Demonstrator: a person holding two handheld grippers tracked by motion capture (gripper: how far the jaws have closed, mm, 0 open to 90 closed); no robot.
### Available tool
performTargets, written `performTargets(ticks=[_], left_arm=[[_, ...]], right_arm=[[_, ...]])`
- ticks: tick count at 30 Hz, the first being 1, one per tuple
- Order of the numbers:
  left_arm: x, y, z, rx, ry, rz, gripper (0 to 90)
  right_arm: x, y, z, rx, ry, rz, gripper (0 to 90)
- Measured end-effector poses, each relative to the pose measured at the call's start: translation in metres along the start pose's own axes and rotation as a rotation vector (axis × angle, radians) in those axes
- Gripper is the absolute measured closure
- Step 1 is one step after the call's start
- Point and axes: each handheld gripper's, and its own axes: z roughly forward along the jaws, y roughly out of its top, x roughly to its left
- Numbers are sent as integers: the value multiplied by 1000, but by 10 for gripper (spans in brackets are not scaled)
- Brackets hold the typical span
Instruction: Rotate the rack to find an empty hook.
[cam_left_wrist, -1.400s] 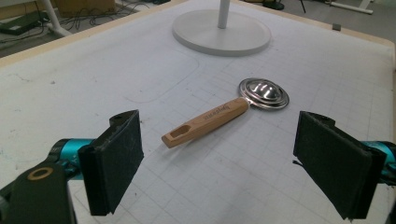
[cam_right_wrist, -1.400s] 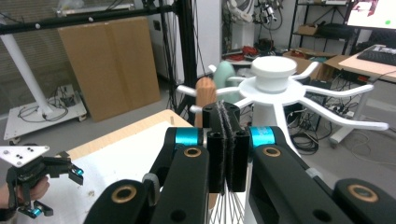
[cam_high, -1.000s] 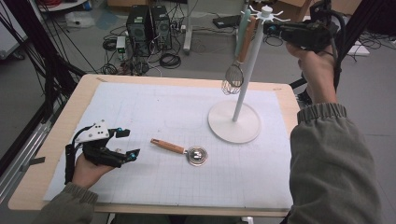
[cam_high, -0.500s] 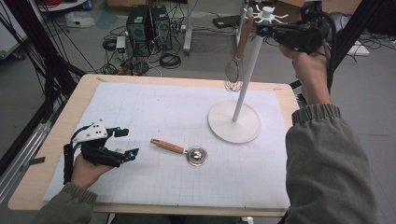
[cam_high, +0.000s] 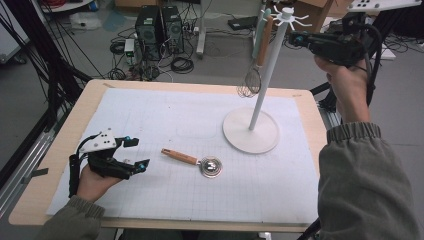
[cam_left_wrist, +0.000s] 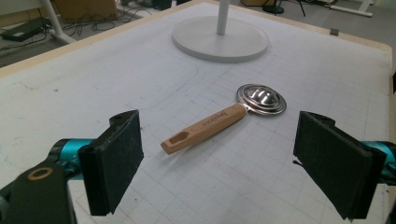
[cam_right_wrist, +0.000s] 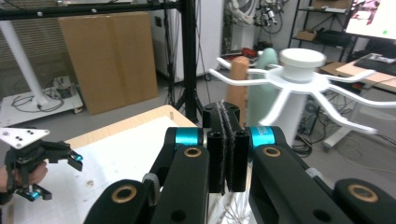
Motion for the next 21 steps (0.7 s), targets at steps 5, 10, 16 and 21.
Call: performTargets(ticks=[5, 10, 16, 21], left_arm=[[0, 0, 0, 1, -1, 1, 159], [0, 0, 1, 3, -3, 1, 160], [0, 0, 1, 2, -5, 1, 160], [1, 0, 0, 2, -4, 4, 159]], right_arm=[[-7, -1, -10, 1, -38, 13, 895], [-14, -2, -14, 1, -65, 17, 894], [-20, -3, -8, 6, -85, 29, 894], [-16, -1, 1, 5, -72, 18, 894]])
